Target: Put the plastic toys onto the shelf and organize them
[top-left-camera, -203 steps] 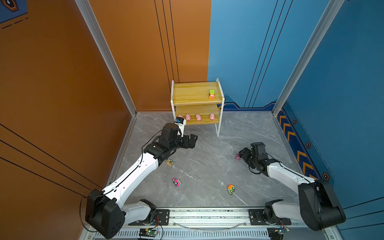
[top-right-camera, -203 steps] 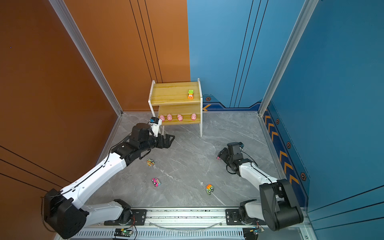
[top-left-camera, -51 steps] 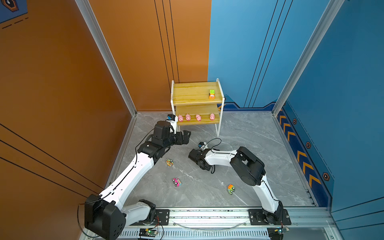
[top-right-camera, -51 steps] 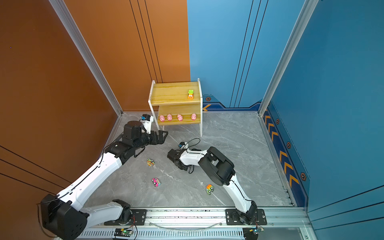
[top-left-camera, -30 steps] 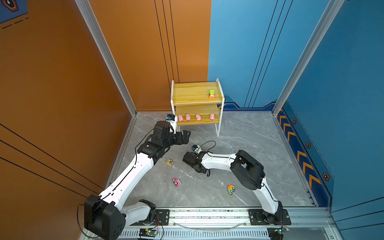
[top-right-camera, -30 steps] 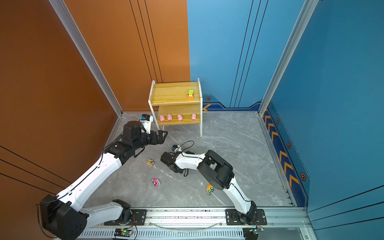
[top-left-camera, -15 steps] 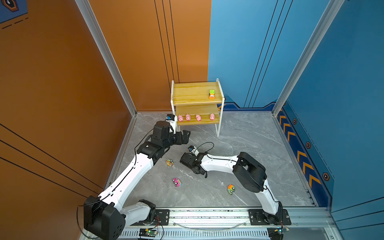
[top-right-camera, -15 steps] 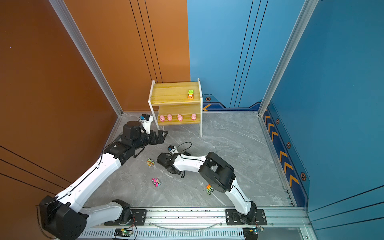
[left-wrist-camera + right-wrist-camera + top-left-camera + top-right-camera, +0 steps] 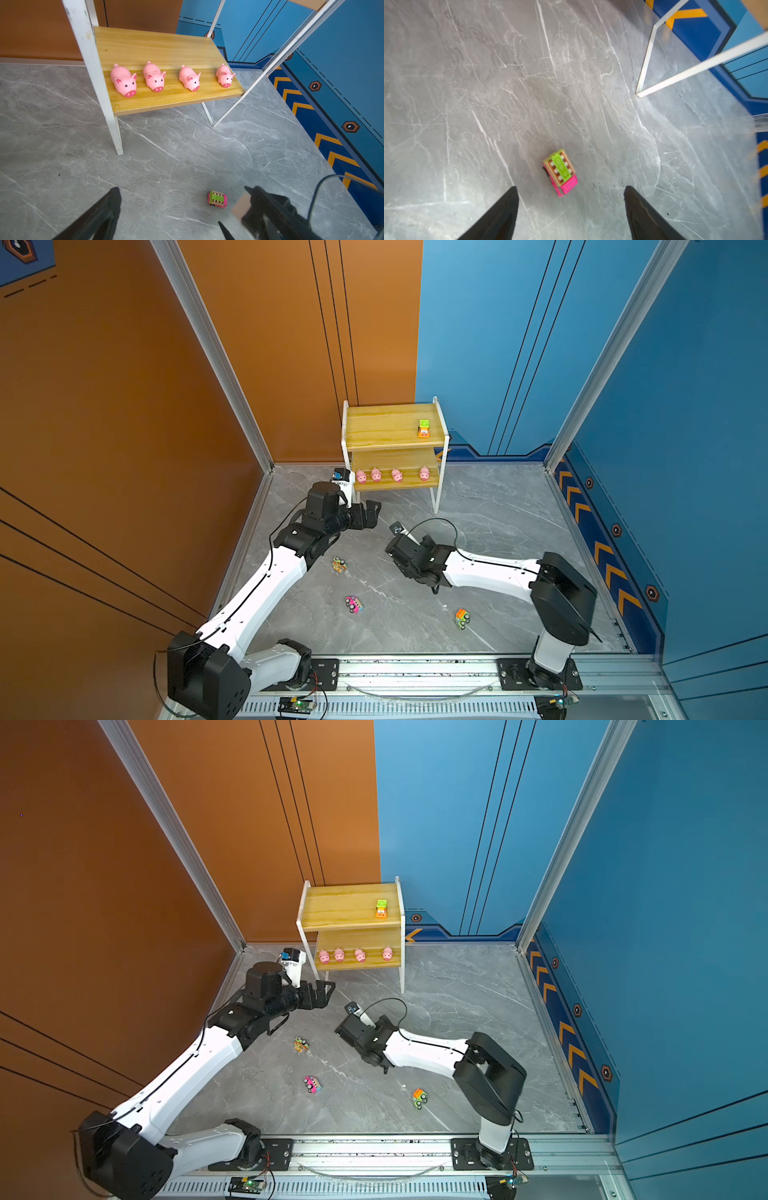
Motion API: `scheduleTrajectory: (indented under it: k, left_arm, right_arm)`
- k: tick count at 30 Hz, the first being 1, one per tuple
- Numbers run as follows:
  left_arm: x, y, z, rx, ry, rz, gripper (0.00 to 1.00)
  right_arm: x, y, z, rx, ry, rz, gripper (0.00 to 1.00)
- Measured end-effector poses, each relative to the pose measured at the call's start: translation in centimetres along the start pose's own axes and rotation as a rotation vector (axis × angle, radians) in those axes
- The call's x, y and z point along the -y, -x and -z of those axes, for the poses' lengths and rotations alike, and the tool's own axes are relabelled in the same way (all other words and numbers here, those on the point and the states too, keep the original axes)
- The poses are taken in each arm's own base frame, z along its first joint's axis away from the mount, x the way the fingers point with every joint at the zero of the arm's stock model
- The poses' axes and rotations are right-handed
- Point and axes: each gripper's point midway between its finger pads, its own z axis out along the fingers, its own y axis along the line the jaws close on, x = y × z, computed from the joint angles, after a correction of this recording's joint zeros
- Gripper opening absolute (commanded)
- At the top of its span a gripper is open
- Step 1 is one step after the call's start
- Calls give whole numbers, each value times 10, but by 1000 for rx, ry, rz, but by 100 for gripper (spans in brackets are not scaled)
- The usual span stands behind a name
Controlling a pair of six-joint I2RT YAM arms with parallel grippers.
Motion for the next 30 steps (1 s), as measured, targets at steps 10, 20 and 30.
scheduleTrajectory:
  k: [10,20,30]
  left_arm:
    - [42,6,16,34,-154,-100,98]
    - [52,8,20,42,-207,-116,98]
    - [47,19,20,81,-208,-109,98]
  right_arm:
    - [8,-40,-31,103,290,-69,75]
    - [-19,-37,-46,212,436,-21,71]
    - [-23,-37,-50,234,453,23,53]
